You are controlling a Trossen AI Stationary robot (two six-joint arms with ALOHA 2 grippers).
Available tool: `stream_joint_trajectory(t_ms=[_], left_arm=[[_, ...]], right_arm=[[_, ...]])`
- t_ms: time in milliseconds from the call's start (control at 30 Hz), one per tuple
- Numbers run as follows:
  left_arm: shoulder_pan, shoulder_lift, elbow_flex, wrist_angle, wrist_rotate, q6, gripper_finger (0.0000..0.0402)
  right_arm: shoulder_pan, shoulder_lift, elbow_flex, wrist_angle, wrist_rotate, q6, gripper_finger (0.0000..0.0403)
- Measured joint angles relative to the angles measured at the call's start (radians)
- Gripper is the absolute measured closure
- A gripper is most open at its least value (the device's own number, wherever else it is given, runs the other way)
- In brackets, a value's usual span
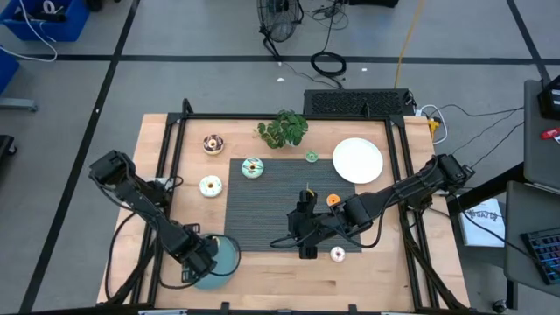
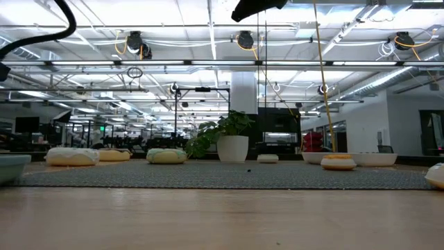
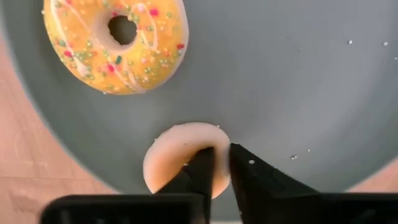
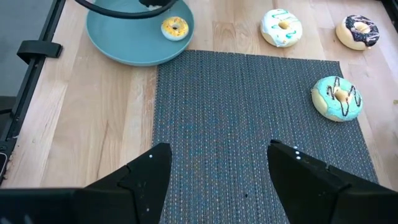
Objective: Pick & Place donuts
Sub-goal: Put the small yellow donut on the blue plate
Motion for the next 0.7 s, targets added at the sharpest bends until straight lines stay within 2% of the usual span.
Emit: stream_joint_trajectory(t_ms=[67,233,433,700], left_arm=[[0.011,0.0,0.0,0.0,0.006,0.02,0.0389],[0.045,0.0,0.0,0.041,-0.02,0.157,0.0396],[0.061,-0.027,0.0,0.182,-0.016,0.361,0.0398],[0.085,-0.151,0.001,0.245,0.011,0.384,0.04]], right_arm=[[0.0,0.0,0.0,0.0,0.0,0.0,0.0156],[0.0,0.0,0.0,0.0,0.0,0.0,0.0156],[0.0,0.0,0.0,0.0,0.0,0.0,0.0156],[0.0,0.0,0.0,0.0,0.0,0.0,0.0156]])
